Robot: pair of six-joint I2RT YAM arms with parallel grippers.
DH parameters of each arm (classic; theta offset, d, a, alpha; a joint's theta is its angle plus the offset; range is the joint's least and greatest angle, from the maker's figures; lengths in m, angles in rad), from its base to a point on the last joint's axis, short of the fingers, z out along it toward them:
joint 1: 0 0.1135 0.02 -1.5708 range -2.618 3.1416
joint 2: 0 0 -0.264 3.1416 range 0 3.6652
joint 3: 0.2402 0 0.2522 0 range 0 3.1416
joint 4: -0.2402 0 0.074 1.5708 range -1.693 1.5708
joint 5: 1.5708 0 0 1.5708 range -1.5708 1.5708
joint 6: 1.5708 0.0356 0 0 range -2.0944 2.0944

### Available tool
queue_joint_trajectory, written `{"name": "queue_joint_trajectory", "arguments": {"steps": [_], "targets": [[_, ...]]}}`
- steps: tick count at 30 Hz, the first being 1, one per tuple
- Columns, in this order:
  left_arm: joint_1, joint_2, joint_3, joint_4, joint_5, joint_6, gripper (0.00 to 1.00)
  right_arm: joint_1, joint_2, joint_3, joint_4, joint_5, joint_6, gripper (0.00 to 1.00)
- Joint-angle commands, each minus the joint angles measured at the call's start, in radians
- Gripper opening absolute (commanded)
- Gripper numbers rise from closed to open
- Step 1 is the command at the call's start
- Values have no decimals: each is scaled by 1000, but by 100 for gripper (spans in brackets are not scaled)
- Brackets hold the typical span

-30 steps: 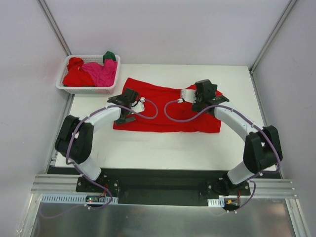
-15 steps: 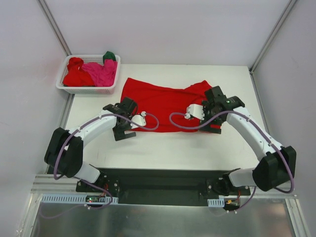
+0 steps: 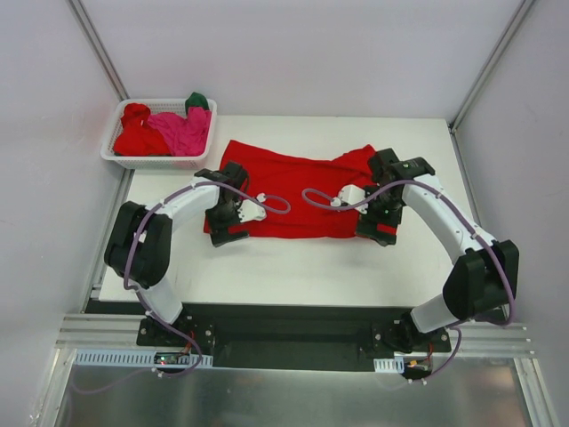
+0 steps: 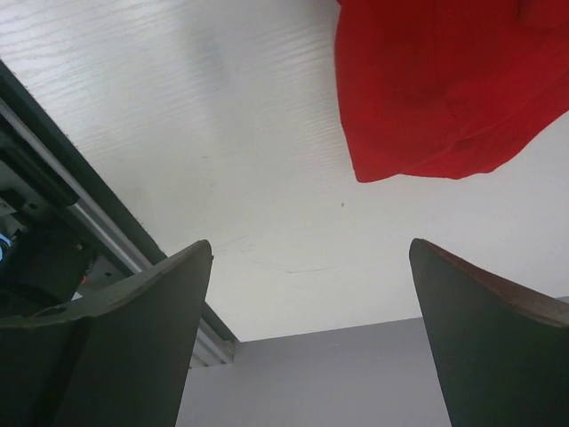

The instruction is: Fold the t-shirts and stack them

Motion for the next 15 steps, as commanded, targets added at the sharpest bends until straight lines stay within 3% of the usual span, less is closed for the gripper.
{"name": "queue_joint_trajectory", "arguments": {"steps": [1,11,15], "targets": [[30,22,24,-60,19,38,99,-30,-15,-18,-88,-64,10,96],[37,13,-11,-62,27,17,99,-126,61,-43,-93,-150,-36,96],[37,21,12,-63,36,-9,99,-136,121,-69,5,-132,-24,96]]}}
